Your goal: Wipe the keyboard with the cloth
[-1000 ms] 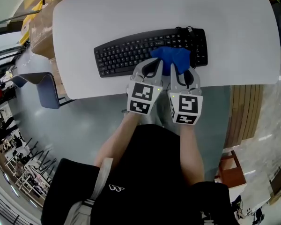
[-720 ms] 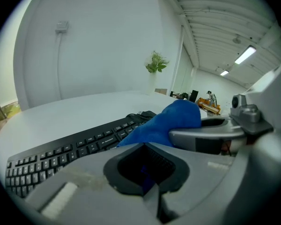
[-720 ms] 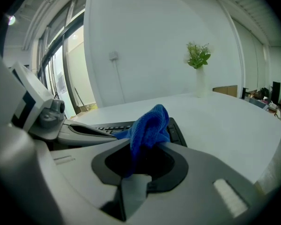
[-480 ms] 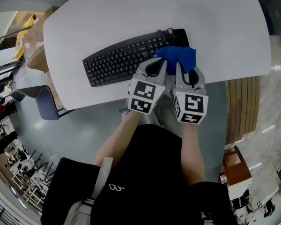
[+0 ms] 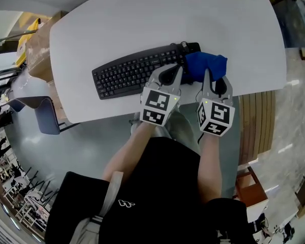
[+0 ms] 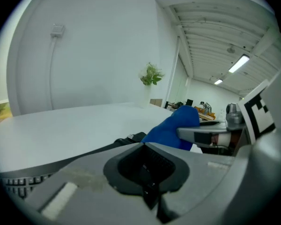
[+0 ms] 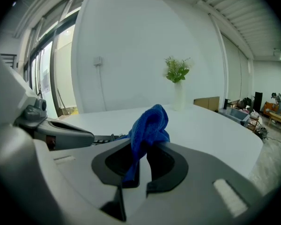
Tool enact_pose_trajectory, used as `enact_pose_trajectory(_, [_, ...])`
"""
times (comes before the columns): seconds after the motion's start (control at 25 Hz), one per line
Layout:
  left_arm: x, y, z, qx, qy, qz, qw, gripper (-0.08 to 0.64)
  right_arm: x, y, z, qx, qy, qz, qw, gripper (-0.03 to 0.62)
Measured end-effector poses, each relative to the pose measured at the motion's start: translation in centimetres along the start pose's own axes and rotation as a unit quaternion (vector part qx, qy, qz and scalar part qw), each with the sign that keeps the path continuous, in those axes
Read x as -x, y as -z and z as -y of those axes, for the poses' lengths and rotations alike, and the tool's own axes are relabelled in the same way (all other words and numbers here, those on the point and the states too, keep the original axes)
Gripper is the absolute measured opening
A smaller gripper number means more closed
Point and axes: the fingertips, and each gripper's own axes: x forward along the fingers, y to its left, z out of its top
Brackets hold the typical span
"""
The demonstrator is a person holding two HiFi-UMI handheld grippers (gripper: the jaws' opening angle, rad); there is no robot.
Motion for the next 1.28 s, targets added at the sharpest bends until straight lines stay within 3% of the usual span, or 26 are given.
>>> enact_pose_trajectory(0.16, [2.1, -2.7, -3.5, 0.013, -0.042, 0.041, 0.9982, -0.003, -0.6, -4.0, -1.2, 0.019, -0.013, 0.034, 0.999, 0.077])
enact_pose_trajectory(0.36, [6.6, -5.3, -6.8, 0.029, -0.098, 0.087, 0.991, -0.003, -0.5, -8.5, -5.2, 0.046, -0.06, 0.077, 0.994, 0.077])
enact_pose_trajectory(0.52, [12.0, -7.9, -11.2, 0.032, -0.166, 0.14, 0.9756, -0.003, -1.4, -12.7, -11.0, 0.068, -0.128, 0.109, 0.983, 0.075])
enact_pose_trajectory(0.84, [22.7, -12.8, -17.1, 0.041, -0.258, 0.221, 0.9396, -0.003, -0.3, -20.3, -21.0, 0.096, -0.224, 0.163, 0.956, 0.075])
enact_pose_trajectory(1.04, [27.5, -15.0, -18.9, 0.038, -0.285, 0.27, 0.9189, -0.003, 1.4, -23.7, -25.4, 0.111, -0.26, 0.195, 0.939, 0.074])
enact_pose_trajectory(1.28, [30.5, -16.1, -19.0, 0.034, -0.285, 0.29, 0.9132, -0.003, 3.3, -25.5, -27.4, 0.111, -0.257, 0.211, 0.937, 0.074])
